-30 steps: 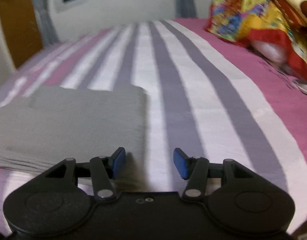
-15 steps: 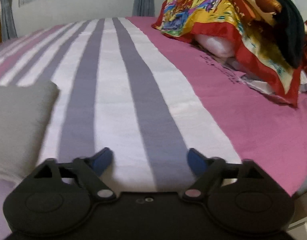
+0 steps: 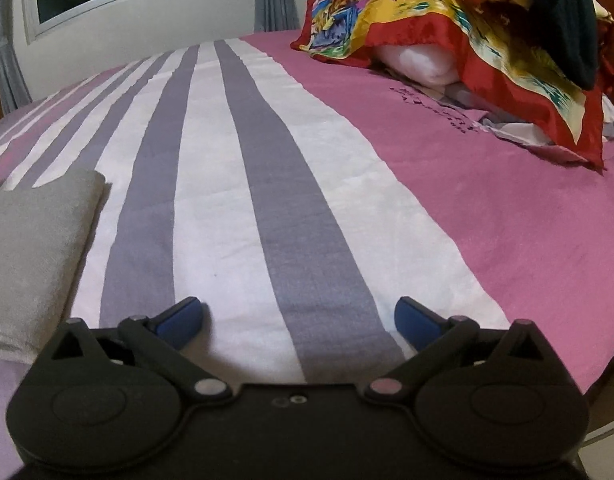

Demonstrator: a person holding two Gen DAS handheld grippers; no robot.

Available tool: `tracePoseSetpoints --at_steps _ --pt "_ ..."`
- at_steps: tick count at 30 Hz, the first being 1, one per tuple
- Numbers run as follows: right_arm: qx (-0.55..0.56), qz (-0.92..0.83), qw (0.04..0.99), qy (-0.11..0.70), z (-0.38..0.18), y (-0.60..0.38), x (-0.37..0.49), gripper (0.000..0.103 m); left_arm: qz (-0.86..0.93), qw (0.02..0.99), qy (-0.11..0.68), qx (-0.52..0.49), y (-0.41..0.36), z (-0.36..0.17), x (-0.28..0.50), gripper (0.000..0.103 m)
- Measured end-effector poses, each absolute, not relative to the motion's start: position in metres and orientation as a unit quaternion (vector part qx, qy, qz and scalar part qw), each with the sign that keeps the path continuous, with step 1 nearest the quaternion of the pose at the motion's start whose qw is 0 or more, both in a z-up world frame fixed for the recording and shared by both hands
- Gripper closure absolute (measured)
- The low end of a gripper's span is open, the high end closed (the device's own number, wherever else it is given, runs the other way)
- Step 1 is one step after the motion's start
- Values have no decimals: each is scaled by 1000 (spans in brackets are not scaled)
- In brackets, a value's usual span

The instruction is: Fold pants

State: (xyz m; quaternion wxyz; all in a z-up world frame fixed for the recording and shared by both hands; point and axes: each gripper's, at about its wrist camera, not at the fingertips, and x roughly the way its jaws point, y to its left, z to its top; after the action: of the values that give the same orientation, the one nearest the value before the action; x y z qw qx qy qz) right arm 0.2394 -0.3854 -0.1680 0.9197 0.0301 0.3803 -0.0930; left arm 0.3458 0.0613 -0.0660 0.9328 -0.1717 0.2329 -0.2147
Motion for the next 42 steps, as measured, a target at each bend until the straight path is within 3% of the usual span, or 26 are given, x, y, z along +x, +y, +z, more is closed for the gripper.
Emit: tracePoseSetpoints --at_steps 12,15,17,18,23,24,25,26,33,42 --pt "58 -88 923 369 -168 -394 238 0 -284 899 332 -10 -86 -127 352 72" --pt "66 -89 925 365 -169 -395 237 0 -282 888 363 25 -112 -144 357 63" --pt "70 -90 925 363 -169 -396 236 0 -298 886 354 27 -117 -142 351 32" --pt "69 -90 924 365 -169 -396 237 0 -306 886 349 16 -119 -136 349 32" --pt "48 -86 923 371 -168 -393 236 1 -270 919 285 -19 -78 -97 314 32" --pt "46 -84 927 363 -162 -391 231 8 -254 927 275 -25 -59 -92 304 32" --pt "61 -73 932 350 -156 -391 223 25 -232 934 271 -30 -35 -90 292 31" --pt "94 -49 935 338 -148 -392 213 31 -210 940 266 -29 -8 -90 278 31" --pt "163 97 937 294 -113 -336 200 36 -111 940 321 -24 115 -134 204 31" --pt "158 134 920 332 -118 -270 227 46 -120 938 325 -1 101 -155 219 31"
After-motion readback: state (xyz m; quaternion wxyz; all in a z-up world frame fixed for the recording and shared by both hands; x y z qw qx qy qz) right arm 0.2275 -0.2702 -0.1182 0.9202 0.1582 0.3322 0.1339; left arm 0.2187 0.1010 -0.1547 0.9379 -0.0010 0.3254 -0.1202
